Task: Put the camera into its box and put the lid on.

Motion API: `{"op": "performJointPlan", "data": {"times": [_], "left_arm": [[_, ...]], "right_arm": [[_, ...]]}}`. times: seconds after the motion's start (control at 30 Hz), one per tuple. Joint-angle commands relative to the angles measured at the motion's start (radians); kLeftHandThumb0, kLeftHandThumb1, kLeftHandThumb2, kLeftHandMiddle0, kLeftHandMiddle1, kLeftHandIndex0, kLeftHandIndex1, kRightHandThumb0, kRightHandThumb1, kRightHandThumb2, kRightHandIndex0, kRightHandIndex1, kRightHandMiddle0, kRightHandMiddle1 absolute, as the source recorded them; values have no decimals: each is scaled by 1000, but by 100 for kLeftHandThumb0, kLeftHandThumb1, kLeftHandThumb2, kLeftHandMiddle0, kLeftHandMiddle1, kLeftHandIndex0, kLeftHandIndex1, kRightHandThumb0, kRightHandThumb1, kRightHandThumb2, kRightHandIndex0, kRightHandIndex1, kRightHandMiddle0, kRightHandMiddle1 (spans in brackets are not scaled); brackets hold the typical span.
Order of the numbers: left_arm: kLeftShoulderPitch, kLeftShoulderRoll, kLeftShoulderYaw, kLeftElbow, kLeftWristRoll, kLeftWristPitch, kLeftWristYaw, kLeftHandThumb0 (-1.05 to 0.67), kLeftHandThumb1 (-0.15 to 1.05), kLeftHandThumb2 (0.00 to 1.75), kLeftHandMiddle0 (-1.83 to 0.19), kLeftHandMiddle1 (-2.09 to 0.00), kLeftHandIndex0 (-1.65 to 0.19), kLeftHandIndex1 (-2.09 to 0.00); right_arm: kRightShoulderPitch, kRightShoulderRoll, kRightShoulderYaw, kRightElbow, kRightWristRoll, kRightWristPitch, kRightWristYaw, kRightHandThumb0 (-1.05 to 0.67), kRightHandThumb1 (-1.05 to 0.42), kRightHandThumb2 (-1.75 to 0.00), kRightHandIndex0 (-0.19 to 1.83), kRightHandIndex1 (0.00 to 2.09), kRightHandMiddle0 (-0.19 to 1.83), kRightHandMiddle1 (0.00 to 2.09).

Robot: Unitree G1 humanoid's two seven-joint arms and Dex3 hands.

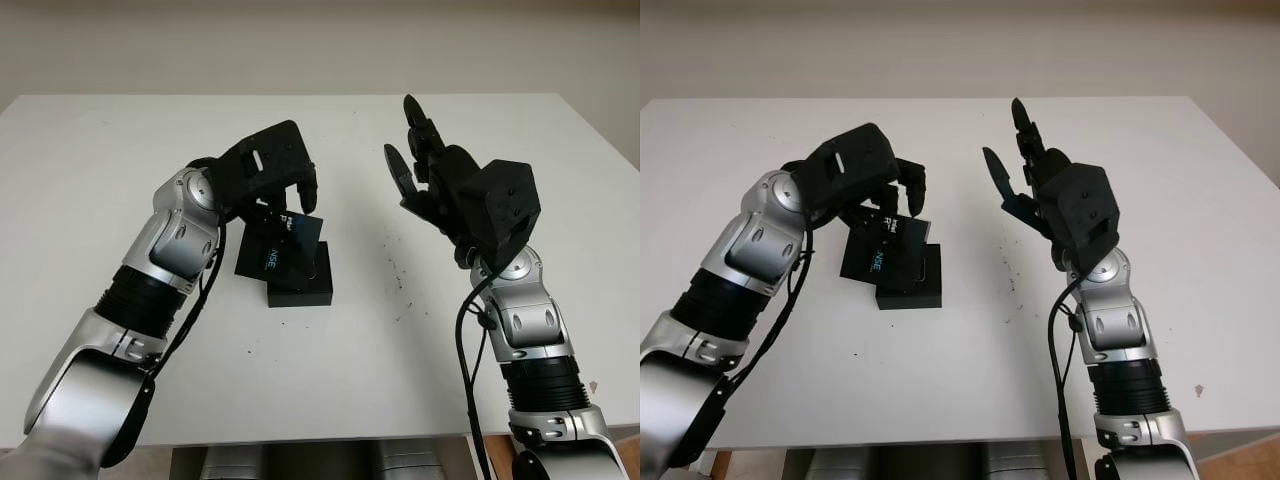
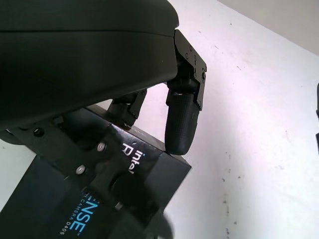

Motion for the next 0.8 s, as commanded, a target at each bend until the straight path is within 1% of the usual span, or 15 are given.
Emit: {"op": "performJointPlan", "data": {"times": [0.0,0.03,0.1,0.17,0.27,0.37,0.63,0.7,0.73,0.77], "left_arm": [[-19,-24,18,9,-27,45,2,-37,102,5,-52,-209,-31,-206],[-27,-31,32,12,-43,79,5,-35,102,5,-43,-209,-27,-200],[-42,-39,56,20,-79,125,2,-33,102,5,-36,-209,-24,-199],[-53,-37,65,35,-95,131,13,-34,102,5,-38,-209,-25,-204],[-54,-28,64,53,-103,94,36,-35,101,5,-44,-209,-31,-209],[-47,-25,68,63,-113,62,55,-35,102,6,-41,-209,-36,-209],[-36,-20,34,61,-92,40,95,-34,103,6,-40,-209,-33,-209],[-28,-12,14,57,-68,18,110,-35,103,5,-42,-209,-36,-209],[-22,-4,-3,51,-45,-2,124,-37,103,5,-39,-209,-35,-209],[-12,9,-27,38,-10,-34,144,-38,103,5,-28,-209,-34,-209]], "right_arm": [[10,3,-1,-17,-1,-26,-7,-75,-105,-59,-14,6,-10,7],[11,5,-1,-17,0,-29,-9,-75,-105,-58,-13,7,-10,7],[13,10,-4,-19,5,-22,-12,-74,-105,-57,-13,6,-10,6],[13,12,-4,-15,5,-28,-15,-74,-105,-57,-13,7,-10,7],[12,14,-6,-14,11,-24,-10,-74,-105,-56,-13,6,-11,6],[12,17,-6,-14,9,-25,-15,-74,-105,-56,-13,6,-10,6],[12,16,-2,-13,6,-33,-11,-74,-105,-56,-12,6,-9,6],[12,16,-5,-9,9,-35,-8,-74,-105,-56,-12,6,-9,6],[12,17,-6,-9,10,-35,-8,-75,-105,-56,-12,6,-9,6],[13,15,-3,-9,6,-39,-9,-74,-105,-55,-12,6,-9,6]]}}
